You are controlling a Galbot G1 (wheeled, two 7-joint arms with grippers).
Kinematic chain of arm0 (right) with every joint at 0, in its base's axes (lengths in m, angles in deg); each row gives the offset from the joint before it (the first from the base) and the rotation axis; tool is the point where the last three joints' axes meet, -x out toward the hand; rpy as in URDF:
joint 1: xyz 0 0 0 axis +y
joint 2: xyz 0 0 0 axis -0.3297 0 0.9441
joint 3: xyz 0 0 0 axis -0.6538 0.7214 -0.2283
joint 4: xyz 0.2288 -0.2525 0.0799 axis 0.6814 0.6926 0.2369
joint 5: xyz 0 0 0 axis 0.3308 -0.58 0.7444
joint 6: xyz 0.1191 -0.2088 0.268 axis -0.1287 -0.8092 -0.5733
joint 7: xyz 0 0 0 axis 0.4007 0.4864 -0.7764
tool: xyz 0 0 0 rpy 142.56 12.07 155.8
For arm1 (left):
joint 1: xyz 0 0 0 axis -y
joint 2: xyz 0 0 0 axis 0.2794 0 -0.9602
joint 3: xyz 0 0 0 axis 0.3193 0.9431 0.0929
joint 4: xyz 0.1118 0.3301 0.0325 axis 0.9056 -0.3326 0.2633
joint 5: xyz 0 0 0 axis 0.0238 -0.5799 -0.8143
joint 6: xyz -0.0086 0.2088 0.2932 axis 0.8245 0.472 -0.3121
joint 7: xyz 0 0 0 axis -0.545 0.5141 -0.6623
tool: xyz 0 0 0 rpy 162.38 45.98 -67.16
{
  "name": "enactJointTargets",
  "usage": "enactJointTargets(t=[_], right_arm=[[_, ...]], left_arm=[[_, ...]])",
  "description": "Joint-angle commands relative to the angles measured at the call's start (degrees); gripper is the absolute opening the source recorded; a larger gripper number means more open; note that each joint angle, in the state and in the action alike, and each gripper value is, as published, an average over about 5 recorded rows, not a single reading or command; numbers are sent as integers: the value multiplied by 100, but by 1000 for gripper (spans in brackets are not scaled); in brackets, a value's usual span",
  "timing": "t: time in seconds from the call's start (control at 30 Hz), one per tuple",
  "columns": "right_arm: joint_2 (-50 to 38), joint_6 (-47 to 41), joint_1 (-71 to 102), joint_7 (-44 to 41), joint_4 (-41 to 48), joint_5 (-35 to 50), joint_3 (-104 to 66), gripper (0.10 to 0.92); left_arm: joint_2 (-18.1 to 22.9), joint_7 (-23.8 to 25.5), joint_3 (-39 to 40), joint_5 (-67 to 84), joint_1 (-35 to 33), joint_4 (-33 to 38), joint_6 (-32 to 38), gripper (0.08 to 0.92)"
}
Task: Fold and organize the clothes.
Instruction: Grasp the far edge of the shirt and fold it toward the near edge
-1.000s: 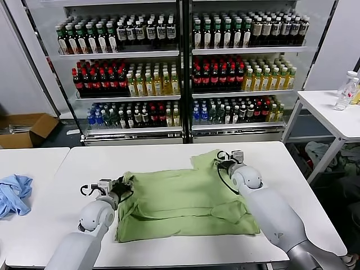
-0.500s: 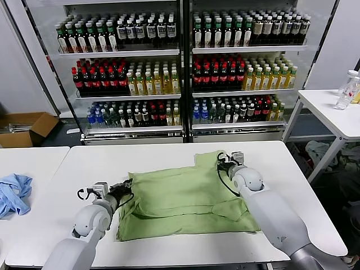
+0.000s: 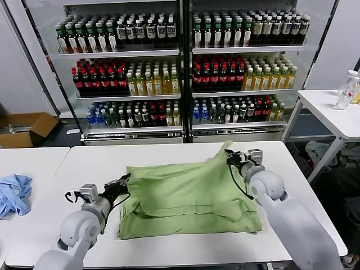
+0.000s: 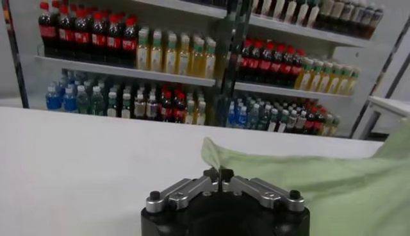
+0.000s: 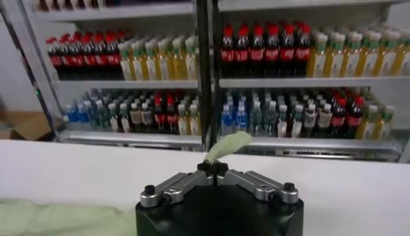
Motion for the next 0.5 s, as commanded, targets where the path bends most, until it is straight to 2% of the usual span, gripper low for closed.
enactJointTargets(t=[0.03,0.23,0.4,0.5], right_arm=[[-350,-93,2061,49,-1800,36,-1204,108],[-112,-161,2918,129,-1938,-342,-1639,108],[100,-170,3100,243,-1645,-796,-1482,108],[180,-168,3042,238,-1532,-1093,-1322,140]], left_arm=[[-304,-7,-370,191,-1048,1023,-300,84],[-472,37,-269,-345,-1405,1140,-349,84],[-415,51,-75,-1145,-1452,946,-345,84],[-314,40,47,-1700,-1455,886,-321,91]])
